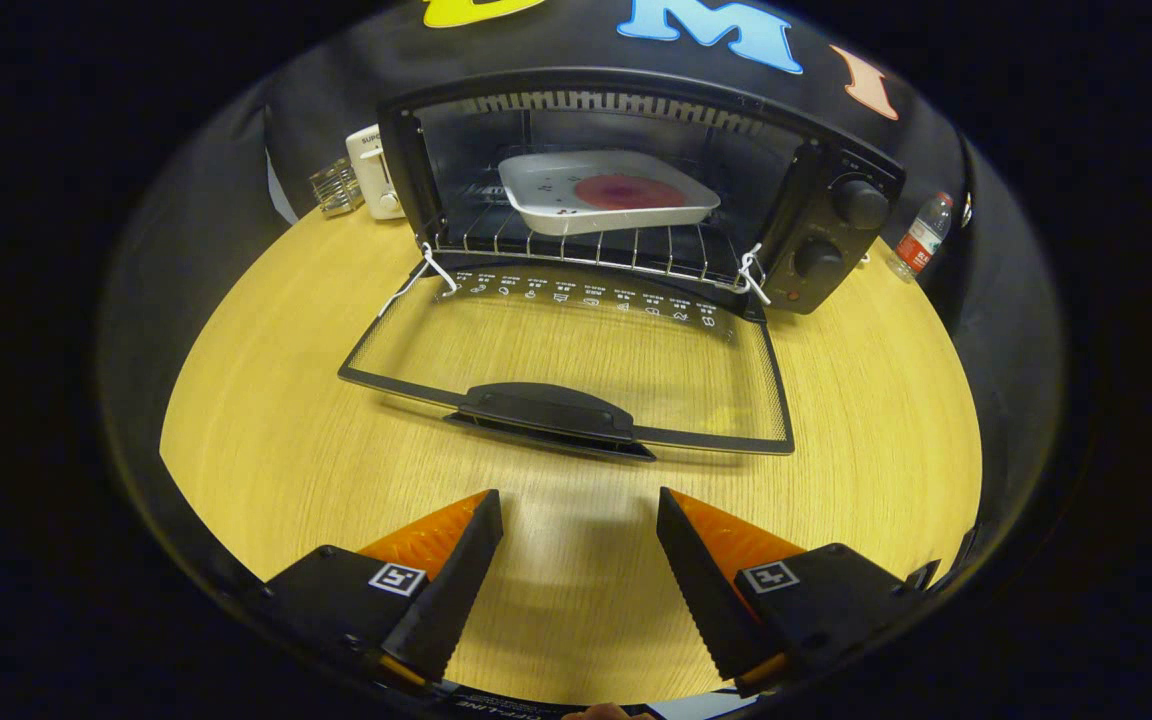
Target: Open the toaster oven, put the food inside, and close the toaster oven door.
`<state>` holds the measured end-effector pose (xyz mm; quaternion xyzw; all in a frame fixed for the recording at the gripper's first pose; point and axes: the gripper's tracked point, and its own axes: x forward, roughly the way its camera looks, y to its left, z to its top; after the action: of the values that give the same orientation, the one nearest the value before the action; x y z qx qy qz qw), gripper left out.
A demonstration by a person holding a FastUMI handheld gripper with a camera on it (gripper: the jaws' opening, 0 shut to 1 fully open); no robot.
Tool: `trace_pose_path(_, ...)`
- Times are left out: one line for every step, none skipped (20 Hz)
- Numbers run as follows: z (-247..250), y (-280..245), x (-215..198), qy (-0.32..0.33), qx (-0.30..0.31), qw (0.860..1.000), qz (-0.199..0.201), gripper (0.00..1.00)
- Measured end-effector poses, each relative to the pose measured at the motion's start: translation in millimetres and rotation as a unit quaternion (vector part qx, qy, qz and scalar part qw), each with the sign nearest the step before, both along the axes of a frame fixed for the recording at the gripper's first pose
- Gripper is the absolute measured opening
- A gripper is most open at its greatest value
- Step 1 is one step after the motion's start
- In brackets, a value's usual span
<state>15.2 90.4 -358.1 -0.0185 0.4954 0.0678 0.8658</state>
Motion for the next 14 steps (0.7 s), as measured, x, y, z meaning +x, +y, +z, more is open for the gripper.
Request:
trace_pose_path(-2, 2, 2, 0.001, -0.001, 1.000, -0.003, 0.99)
trace_pose_path(-4, 1, 4, 0.002, -0.005, 1.000, -0.006, 0.99)
trace_pose_path(-7, 0, 5, 0.006, -0.012, 1.000, -0.009, 1.00)
trace_pose_path(-11, -1, 4, 0.012, -0.019, 1.000, -0.012, 1.00)
trace_pose_path(-13, -1, 6, 0.017, -0.019, 1.000, -0.015, 1.00)
trace_pose_path(-13, 2, 10, 0.013, -0.016, 1.000, -0.024, 1.00)
trace_pose_path(-13, 1, 14, 0.011, -0.016, 0.999, -0.029, 1.00)
trace_pose_path(-13, 2, 18, 0.011, -0.017, 0.999, -0.031, 0.99)
trace_pose_path(-13, 0, 21, 0.010, -0.022, 0.999, -0.035, 0.99)
trace_pose_path(-10, 1, 27, 0.003, -0.021, 0.999, -0.038, 0.99)
trace_pose_path(-11, 2, 30, 0.006, -0.023, 0.999, -0.039, 0.99)
trace_pose_path(-10, 2, 28, 0.008, -0.029, 0.999, -0.037, 0.99)
trace_pose_path(-11, 2, 31, 0.003, -0.034, 0.999, -0.035, 1.00)
trace_pose_path(-9, 1, 30, 0.001, -0.037, 0.999, -0.033, 1.00)
